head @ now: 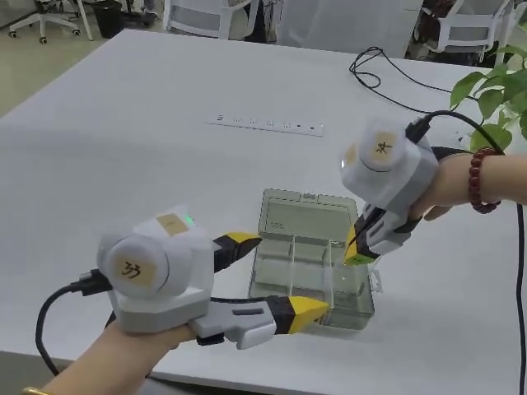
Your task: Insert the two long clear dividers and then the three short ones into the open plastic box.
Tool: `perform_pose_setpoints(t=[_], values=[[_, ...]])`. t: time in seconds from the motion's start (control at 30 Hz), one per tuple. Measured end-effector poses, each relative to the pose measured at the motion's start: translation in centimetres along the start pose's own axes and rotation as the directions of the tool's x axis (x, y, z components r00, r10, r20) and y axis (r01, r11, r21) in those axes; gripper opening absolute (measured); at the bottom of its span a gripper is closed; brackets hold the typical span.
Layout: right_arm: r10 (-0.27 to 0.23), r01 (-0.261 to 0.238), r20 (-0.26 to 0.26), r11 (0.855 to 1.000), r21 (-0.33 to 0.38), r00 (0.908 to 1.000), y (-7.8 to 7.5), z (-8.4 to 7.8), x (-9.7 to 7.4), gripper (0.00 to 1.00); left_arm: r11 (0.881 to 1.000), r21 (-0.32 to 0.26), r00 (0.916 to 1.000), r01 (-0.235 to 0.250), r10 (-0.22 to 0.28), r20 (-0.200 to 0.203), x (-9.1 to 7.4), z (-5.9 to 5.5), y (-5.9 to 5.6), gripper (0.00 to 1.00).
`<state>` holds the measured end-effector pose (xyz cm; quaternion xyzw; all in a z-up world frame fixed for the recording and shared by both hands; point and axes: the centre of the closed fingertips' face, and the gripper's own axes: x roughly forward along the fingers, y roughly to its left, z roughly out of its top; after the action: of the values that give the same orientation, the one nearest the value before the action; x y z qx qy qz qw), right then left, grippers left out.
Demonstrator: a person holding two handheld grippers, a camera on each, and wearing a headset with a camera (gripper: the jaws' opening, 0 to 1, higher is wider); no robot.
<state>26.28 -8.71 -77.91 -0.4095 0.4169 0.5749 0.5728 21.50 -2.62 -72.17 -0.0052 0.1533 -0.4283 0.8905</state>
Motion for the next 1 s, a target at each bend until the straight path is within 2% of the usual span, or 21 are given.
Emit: perform_pose_setpoints(t=[0.2,0.27,0.4,0.43,0.8,1.0], values=[[0.007,-0.007,-0.014,1.000,-0.002,0.9999,0.1,0.1,0.1,0.02,1.000,-0.001,1.0000,0.001,-0.001,0.001,0.0,0.0,0.2,0.70],[0.006,-0.006,-0.034,1.000,-0.013,0.9994,0.2,-0.3,0.3,0.02,1.000,0.001,1.0000,0.000,0.000,0.003,0.0,0.1,0.2,0.70],[0.006,-0.007,-0.033,1.000,-0.021,0.9994,0.2,-0.2,0.6,0.02,1.000,-0.002,1.0000,-0.002,0.002,0.007,-0.1,0.2,0.3,0.70],[0.006,-0.007,-0.038,0.999,-0.031,0.9993,-0.2,-0.2,0.8,0.02,1.000,-0.002,1.0000,-0.003,0.003,0.007,-0.1,0.1,0.3,0.70],[0.030,-0.033,-0.085,0.999,-0.033,0.9959,-0.8,-0.6,2.0,0.02,1.000,0.003,1.0000,-0.007,0.007,-0.002,-0.2,-0.1,0.3,0.69],[0.043,-0.044,-0.098,0.999,-0.008,0.9943,-0.8,-0.8,2.6,0.02,1.000,0.005,0.9999,-0.013,0.013,-0.004,-0.3,-0.1,0.4,0.68]])
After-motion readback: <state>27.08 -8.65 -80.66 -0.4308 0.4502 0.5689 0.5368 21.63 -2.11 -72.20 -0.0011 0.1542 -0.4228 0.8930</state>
